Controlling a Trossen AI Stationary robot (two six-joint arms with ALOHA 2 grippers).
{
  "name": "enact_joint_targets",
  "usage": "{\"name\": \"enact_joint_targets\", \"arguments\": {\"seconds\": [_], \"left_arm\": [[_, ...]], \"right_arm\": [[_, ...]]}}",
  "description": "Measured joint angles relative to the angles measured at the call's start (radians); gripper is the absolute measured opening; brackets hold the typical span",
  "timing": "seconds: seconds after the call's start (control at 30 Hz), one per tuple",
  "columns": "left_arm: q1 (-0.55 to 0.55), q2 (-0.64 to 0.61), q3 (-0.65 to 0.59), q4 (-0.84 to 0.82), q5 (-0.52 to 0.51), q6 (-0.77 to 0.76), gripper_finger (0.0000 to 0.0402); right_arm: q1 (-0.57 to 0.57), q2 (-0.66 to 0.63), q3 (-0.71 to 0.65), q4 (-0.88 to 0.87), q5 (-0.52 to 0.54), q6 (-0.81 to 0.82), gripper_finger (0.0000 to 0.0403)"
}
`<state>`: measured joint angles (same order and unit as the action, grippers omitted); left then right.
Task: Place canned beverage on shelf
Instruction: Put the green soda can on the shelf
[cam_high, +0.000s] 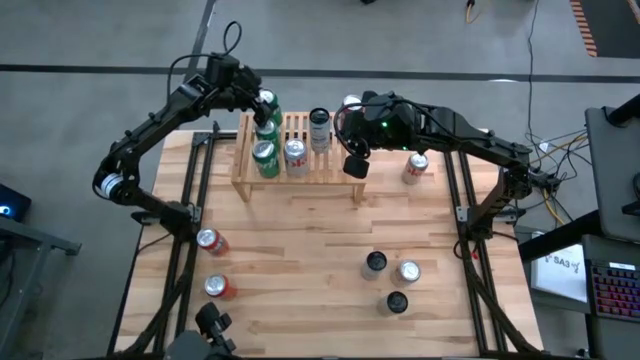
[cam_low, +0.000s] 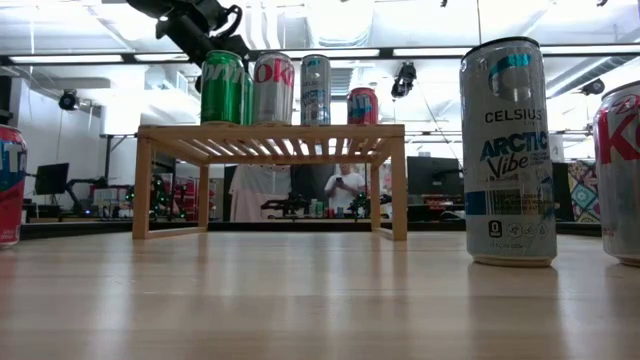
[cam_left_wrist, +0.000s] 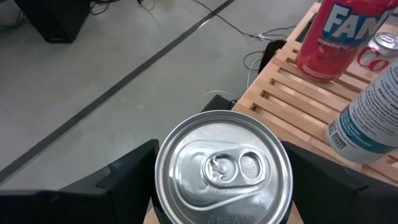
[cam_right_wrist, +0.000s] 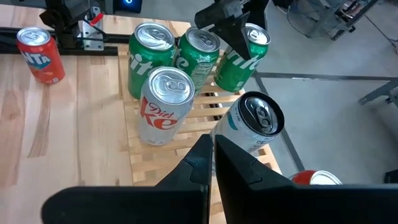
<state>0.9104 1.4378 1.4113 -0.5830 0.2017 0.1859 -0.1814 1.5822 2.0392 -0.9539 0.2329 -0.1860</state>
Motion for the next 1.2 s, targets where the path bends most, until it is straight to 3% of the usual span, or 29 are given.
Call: {"name": "enact_joint_targets", "arguments": {"seconds": [1.2], "left_arm": [[0.000, 0.000, -0.017, 0.003, 0.003, -0.019, 0.0313]], "right_arm": [[0.000, 0.000, 0.000, -0.017, 0.000, 0.003, 0.0009]]}}
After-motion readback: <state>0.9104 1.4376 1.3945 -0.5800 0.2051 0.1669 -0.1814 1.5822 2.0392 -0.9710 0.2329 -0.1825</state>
